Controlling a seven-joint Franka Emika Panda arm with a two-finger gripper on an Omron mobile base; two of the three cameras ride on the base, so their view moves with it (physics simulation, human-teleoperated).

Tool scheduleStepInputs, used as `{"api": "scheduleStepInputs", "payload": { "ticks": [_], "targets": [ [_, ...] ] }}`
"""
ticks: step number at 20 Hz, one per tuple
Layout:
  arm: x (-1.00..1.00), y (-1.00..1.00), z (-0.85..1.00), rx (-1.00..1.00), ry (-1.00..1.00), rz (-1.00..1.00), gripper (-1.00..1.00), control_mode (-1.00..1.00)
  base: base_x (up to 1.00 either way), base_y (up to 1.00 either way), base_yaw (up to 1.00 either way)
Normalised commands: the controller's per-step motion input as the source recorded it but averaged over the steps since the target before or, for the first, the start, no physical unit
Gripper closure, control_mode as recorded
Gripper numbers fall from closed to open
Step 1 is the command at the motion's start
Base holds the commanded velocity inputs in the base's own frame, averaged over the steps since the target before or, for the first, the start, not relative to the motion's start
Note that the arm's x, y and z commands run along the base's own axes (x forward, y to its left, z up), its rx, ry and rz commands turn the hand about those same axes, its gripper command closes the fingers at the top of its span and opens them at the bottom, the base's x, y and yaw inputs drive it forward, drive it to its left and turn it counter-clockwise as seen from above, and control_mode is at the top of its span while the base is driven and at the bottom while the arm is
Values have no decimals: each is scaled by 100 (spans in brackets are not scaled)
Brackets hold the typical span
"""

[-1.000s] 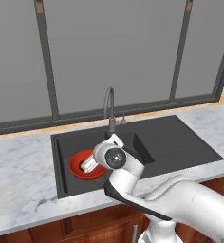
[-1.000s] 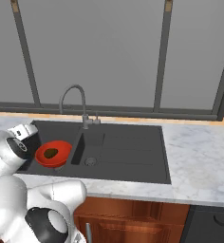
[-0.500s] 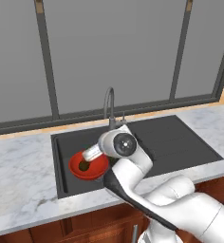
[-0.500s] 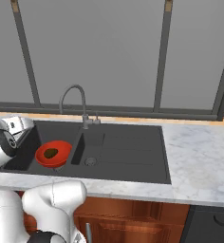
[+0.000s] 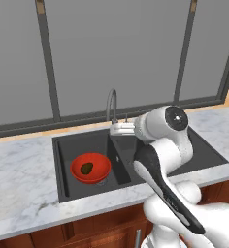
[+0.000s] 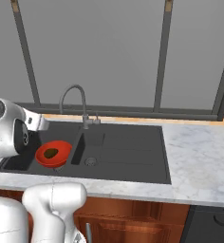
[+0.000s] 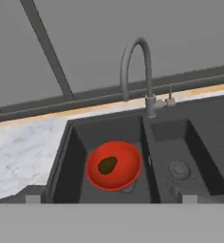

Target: Pick the avocado from the cabinet and place it in the bowl. Then pick the bowl and place it in the sink. Then turn on the sink facuet.

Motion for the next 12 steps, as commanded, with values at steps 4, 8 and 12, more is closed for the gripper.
{"api": "scheduleStepInputs", "payload": {
  "ticks": [4, 8, 12],
  "targets": [
    [0, -77, 9, 58, 14, -39, -100, -100, 0, 0, 0],
    [0, -66, 6, 60, 19, -41, -100, -100, 0, 0, 0],
    [2, -53, 0, 65, 22, -36, -100, -100, 0, 0, 0]
  ]
}}
